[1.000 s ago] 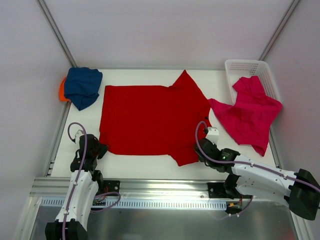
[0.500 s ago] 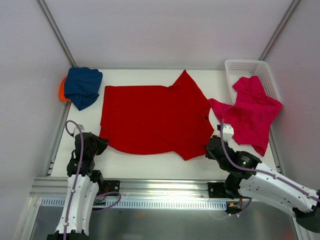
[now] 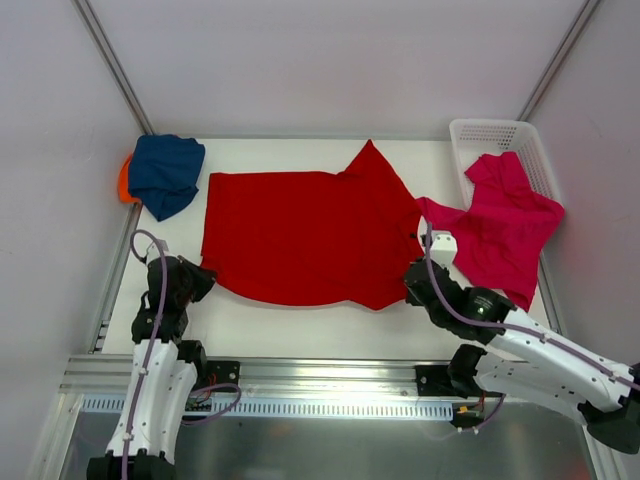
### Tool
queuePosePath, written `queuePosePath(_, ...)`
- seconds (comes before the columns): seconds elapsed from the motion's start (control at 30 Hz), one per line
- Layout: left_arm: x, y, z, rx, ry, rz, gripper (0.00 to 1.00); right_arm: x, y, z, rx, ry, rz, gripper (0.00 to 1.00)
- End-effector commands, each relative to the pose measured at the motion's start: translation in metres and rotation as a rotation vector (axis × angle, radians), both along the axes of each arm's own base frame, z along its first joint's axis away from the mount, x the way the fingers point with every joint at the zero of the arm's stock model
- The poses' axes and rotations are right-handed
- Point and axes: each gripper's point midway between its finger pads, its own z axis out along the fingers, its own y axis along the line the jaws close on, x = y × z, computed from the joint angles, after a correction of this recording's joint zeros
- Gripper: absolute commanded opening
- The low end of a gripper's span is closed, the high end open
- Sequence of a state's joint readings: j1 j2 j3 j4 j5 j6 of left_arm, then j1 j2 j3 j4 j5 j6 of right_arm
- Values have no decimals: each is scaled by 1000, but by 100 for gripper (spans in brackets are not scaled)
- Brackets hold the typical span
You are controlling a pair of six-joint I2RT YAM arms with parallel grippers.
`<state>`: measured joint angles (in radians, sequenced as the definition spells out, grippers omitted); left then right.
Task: Fold and stack the t-shirts
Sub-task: Grap the side of the flattened tshirt closest away from the robot with both arms, then fold the flattened tshirt in 1/3 of the way
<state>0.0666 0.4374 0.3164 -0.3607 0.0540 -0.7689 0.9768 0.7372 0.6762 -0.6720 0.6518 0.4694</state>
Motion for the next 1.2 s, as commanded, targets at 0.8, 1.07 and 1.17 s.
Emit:
queuePosePath(0.8,121,-6,25,15,-55,-121,0,143,59,28,-296,-46,-22,0)
queuePosePath(1.07,137,-2,9,18,-23,-112,0,175,53,5,-328,8,-49,0)
queuePosePath(1.17,142,-2,2,16,-9,-110,0,187,49,1,-325,16,-58,0)
